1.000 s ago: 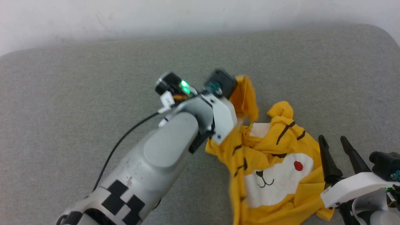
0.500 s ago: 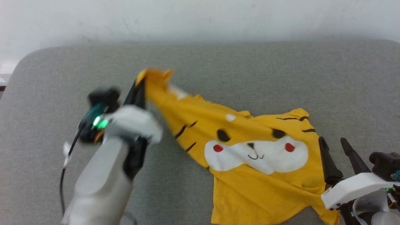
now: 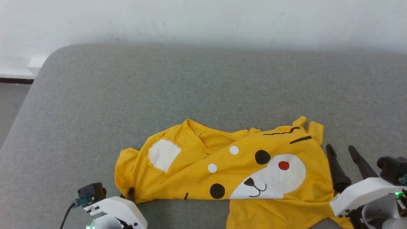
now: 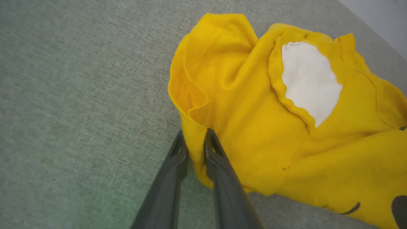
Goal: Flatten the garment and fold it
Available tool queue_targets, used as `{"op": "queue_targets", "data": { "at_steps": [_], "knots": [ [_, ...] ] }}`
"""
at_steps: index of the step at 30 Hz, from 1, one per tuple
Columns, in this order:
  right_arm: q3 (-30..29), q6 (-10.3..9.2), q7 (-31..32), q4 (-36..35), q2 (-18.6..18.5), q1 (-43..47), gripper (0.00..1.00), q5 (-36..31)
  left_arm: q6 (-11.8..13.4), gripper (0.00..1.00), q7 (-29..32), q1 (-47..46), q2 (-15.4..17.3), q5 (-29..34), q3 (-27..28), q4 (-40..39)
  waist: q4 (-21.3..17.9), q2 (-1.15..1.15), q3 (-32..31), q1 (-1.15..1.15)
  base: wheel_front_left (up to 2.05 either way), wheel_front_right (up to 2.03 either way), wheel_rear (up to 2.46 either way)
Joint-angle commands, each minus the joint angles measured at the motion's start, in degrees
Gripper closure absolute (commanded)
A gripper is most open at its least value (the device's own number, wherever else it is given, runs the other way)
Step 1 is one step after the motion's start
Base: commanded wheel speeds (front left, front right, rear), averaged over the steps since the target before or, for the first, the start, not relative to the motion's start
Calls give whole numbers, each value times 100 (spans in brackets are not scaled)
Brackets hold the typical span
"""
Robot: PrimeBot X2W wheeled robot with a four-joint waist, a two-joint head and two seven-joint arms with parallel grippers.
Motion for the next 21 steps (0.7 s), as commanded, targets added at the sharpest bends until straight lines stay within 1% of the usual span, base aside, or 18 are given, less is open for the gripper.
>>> {"op": "queue_targets", "data": {
  "at_steps": [1, 3, 4, 6, 9, 11, 13, 17, 21],
  "knots": [
    [-36, -5, 45, -27, 12, 60, 0, -35, 12, 0, 116, 106, -17, -106, 15, -54, 83, 0, -35, 1, 0, 0, 0],
    [-120, -5, 139, -10, 12, 37, 0, -64, -43, 0, 145, 194, -11, -175, 28, -255, 119, 0, -42, 1, 0, 0, 0],
    [-179, -5, 180, 0, 12, 6, 0, -105, -51, 0, 16, 203, 12, -141, 58, -368, 134, 0, -41, 1, 0, 0, 0],
    [-318, -5, 281, 47, 12, -92, 0, -189, -43, 0, -439, 194, 18, -49, 191, -600, 157, 0, -38, 1, 0, 0, 0],
    [-542, -5, 516, 178, 12, -361, 0, -416, -69, 0, -1114, 132, 34, 247, 305, -900, 171, 0, -10, 1, 0, 0, 0],
    [-679, -5, 650, 323, 12, -645, 0, -620, -104, 0, -1294, 51, 26, 534, 393, -1115, 174, 0, 44, 1, 0, 0, 0],
    [-770, -5, 807, 573, 12, -956, 0, -759, -143, 0, -1340, -24, -21, 884, 493, -1351, 188, 0, 109, 1, 0, 0, 0],
    [-829, -5, 1249, 1277, 12, -1588, 0, -951, -295, 0, -1348, -112, -321, 1716, 859, -1943, 257, 0, 298, 1, 0, 0, 0],
    [-853, -5, 1715, 2011, 12, -2116, 0, -1060, -553, 0, -1349, -128, -651, 2252, 1130, -2114, 342, 0, 460, 1, 0, 0, 0]
  ]
}}
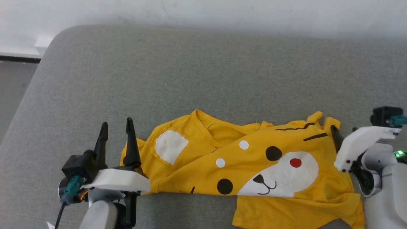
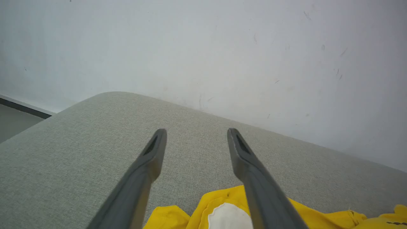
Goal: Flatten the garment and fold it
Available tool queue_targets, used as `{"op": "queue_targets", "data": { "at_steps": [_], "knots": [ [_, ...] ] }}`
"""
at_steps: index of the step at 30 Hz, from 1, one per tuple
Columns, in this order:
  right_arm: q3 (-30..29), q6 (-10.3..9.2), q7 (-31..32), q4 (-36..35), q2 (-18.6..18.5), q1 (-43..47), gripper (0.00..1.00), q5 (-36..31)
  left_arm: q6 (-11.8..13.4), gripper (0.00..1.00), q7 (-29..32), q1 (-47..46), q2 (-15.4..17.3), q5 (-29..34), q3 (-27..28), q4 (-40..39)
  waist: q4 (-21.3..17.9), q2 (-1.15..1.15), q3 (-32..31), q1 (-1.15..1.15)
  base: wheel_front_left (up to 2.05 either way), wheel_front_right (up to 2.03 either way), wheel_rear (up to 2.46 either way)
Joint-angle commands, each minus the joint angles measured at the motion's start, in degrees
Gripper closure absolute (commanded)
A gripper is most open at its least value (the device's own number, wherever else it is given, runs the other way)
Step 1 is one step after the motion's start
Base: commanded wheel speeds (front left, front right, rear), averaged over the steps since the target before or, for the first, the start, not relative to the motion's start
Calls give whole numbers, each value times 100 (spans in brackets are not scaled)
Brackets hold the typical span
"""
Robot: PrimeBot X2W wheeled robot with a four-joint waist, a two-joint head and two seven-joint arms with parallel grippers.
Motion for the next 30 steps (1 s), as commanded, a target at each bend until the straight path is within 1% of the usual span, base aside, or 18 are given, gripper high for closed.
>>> {"op": "queue_targets", "data": {
  "at_steps": [1, 7, 8, 9, 10, 11, 13, 14, 19, 23, 25, 28, 29, 30],
  "knots": [
    [-35, -5, 181, 217, 14, -158, 0, -63, -98, 0, -24, -54, -76, 127, 82, 10, 97, 0, 127, -1, 0, 0, 0],
    [-115, -5, 927, 980, -41, -585, 0, -228, -443, 0, -25, -130, -336, 472, 311, 217, 217, 0, 262, -1, 0, 0, 0],
    [-94, -5, 1046, 1080, -64, -632, 29, -221, -487, 0, -25, -145, -365, 507, 347, 252, 226, 0, 271, -1, 0, 0, 0],
    [-64, -5, 1142, 1156, -85, -674, 56, -200, -527, 0, -25, -153, -392, 535, 378, 293, 234, 0, 278, -1, 0, 0, 0],
    [-25, -5, 1204, 1191, -98, -708, 89, -152, -566, 0, -25, -157, -414, 557, 403, 341, 238, 0, 283, -1, 0, 0, 0],
    [-15, -5, 1244, 1198, -115, -739, 100, -105, -601, 0, -25, -165, -433, 581, 429, 377, 240, 0, 289, -1, 0, 0, 0],
    [23, -5, 1176, 1103, -195, -797, 100, -69, -658, 0, -25, -182, -466, 624, 487, 430, 236, 0, 296, -1, 0, 0, 0],
    [-5, -5, 1037, 1014, -234, -838, 100, -36, -679, 0, -25, -184, -479, 641, 514, 452, 231, 0, 297, -1, 0, 0, 0],
    [-300, -5, 100, 568, -453, -956, 100, -45, -749, 0, -26, -158, -526, 704, 635, 541, 177, 0, 229, -1, 0, 0, 0],
    [-879, -5, -461, 323, -534, -857, 100, -247, -773, 0, -26, -119, -546, 742, 686, 606, 117, 0, 129, -1, 0, 0, 0],
    [-1247, -5, -612, 241, -485, -740, 100, -406, -789, 0, -26, -97, -553, 747, 700, 640, 77, 0, 78, -1, 0, 0, 0],
    [-1811, -5, -655, 211, -317, -523, 100, -609, -829, 0, -26, -77, -559, 751, 702, 720, 17, 0, 14, -1, 0, 0, 0],
    [-1949, -5, -640, 224, -256, -445, 89, -640, -841, 0, -26, -75, -560, 754, 700, 748, -3, 0, -3, -1, 0, 0, 0],
    [-2042, -5, -615, 255, -209, -355, 60, -667, -852, 0, -26, -73, -561, 757, 701, 771, -23, 0, -18, -1, 0, 0, 0]
  ]
}}
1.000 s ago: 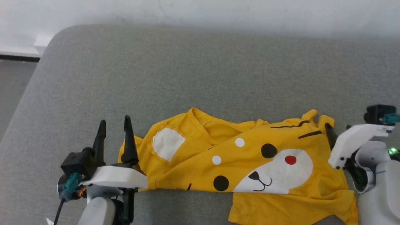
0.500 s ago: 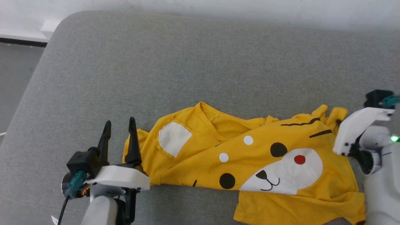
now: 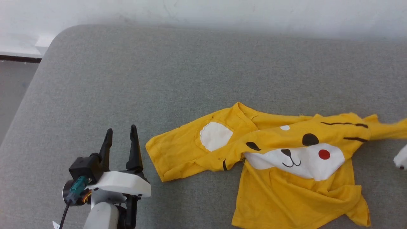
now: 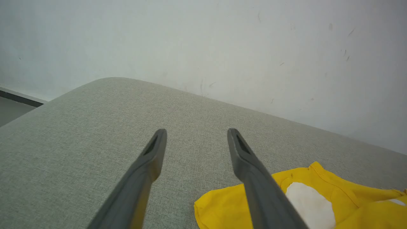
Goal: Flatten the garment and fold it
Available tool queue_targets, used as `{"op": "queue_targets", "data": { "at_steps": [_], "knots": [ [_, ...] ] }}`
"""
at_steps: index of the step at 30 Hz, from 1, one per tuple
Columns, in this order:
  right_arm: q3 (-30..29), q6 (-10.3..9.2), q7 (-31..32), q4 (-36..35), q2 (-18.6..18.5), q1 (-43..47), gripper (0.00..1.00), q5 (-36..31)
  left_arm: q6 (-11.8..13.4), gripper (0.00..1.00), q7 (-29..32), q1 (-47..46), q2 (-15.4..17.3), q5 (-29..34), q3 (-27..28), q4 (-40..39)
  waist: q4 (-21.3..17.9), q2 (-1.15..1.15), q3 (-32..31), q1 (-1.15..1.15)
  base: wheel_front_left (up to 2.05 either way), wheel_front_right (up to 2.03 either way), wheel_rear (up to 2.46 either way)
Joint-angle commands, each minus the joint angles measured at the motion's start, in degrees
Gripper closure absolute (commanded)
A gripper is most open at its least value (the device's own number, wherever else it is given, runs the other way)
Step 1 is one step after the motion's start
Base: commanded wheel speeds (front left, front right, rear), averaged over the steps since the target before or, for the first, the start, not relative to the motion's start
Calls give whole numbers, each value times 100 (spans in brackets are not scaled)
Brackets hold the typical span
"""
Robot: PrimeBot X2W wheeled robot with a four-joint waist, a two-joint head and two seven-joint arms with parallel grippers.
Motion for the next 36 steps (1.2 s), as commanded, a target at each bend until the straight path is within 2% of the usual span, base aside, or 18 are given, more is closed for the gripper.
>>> {"op": "queue_targets", "data": {
  "at_steps": [1, 2, 8, 13, 18, 23, 30, 36],
  "knots": [
    [-98, -5, 25, 41, 95, 186, 12, -38, -59, 0, -26, 30, -24, 37, 20, 50, -79, 0, -60, 0, 0, 0, 0],
    [-165, -5, 68, 77, 140, 262, 0, -23, -70, 0, -26, 36, -25, 42, 16, 80, -112, 0, -77, 0, 0, 0, 0],
    [-278, -5, -15, 40, 261, 710, 0, 224, -122, 0, -25, 24, -12, 98, -38, 356, -305, 0, -173, 0, 0, 0, 0],
    [72, -5, -297, -44, 268, 1077, 0, 620, -119, 0, 244, -80, 131, 178, -113, 613, -438, 0, -233, 0, 0, 0, 0],
    [891, -5, -736, -516, 269, 1643, 0, 863, -62, 0, 949, -230, 386, 187, -100, 764, -646, 0, -279, 0, 0, 0, 0],
    [1435, -5, -1040, -1060, 270, 2139, 0, 1079, -25, 0, 1812, -383, 653, 156, -84, 820, -861, 0, -277, 0, 0, 0, 0],
    [1921, -5, -1126, -1552, 270, 2543, 0, 1199, 74, 0, 3169, -478, 956, 45, -53, 874, -1155, 0, -215, 0, 0, 0, 0],
    [2203, -5, -1165, -1756, 270, 2641, 0, 1418, 98, 0, 3993, -477, 1117, -77, -52, 900, -1298, 0, -110, 0, 0, 0, 0]
  ]
}}
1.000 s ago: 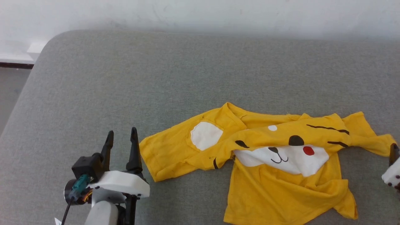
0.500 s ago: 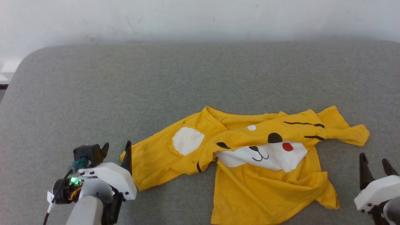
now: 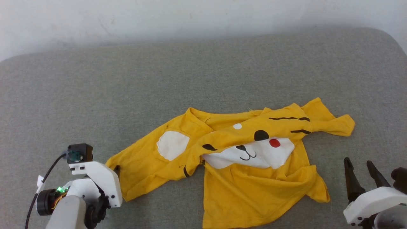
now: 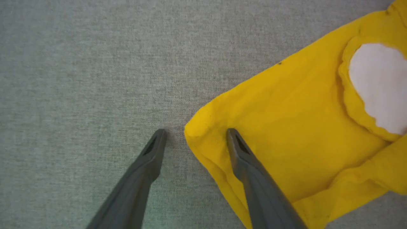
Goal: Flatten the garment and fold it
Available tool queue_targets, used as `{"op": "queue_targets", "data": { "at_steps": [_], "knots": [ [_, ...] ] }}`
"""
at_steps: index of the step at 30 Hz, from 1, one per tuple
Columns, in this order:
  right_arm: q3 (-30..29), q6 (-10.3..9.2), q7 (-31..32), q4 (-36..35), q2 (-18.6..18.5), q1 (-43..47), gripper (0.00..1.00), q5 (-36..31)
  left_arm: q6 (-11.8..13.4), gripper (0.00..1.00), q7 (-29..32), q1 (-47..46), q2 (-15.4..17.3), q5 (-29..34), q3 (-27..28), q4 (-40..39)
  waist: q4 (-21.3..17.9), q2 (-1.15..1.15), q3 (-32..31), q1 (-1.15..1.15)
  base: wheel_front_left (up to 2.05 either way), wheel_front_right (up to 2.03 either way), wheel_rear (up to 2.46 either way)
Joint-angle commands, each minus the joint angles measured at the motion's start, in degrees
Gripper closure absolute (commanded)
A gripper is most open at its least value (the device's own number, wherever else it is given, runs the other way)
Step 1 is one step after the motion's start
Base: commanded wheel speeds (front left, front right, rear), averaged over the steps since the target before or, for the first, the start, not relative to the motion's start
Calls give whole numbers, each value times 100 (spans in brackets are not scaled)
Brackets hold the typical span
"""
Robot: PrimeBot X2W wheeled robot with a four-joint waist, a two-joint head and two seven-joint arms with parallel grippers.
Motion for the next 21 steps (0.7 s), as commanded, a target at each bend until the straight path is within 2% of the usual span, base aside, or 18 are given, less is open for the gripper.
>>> {"op": "queue_targets", "data": {
  "at_steps": [1, 6, 7, 8, 9, 10, 17, 21],
  "knots": [
    [36, -5, -33, -35, 13, 50, 0, 17, 36, 0, 96, -88, 18, -38, 10, 36, -55, 0, 52, 0, 0, 0, 0],
    [88, -5, -11, -71, 13, 65, 0, -39, -79, 0, 823, -37, -21, -234, -116, 155, -102, 0, 50, 0, 0, 0, 0],
    [94, -5, -5, -83, 13, 63, 0, -44, -116, 16, 954, -28, -22, -264, -153, 157, -102, 0, 48, 0, 0, 0, 0],
    [95, -5, 4, -94, 13, 61, 0, -46, -160, 58, 1090, -18, -33, -312, -184, 160, -99, 0, 45, 0, 0, 0, 0],
    [105, -5, 17, -108, 13, 58, 0, -51, -217, 77, 1211, -9, -42, -363, -216, 150, -94, 0, 43, 0, 0, 0, 0],
    [115, -5, 26, -135, 13, 56, 0, -84, -252, 100, 1268, -10, -48, -409, -223, 117, -89, 0, 44, 0, 0, 0, 0],
    [-37, -5, 11, -313, 14, -423, 0, -791, -292, 100, 1096, -82, -39, -462, -217, -68, -38, 0, 124, 0, 0, 0, 0],
    [-234, -5, 93, -12, -38, -1052, 0, -1076, -302, 100, 1061, -102, -11, -493, -209, -105, 19, 0, 194, 0, 0, 0, 0]
  ]
}}
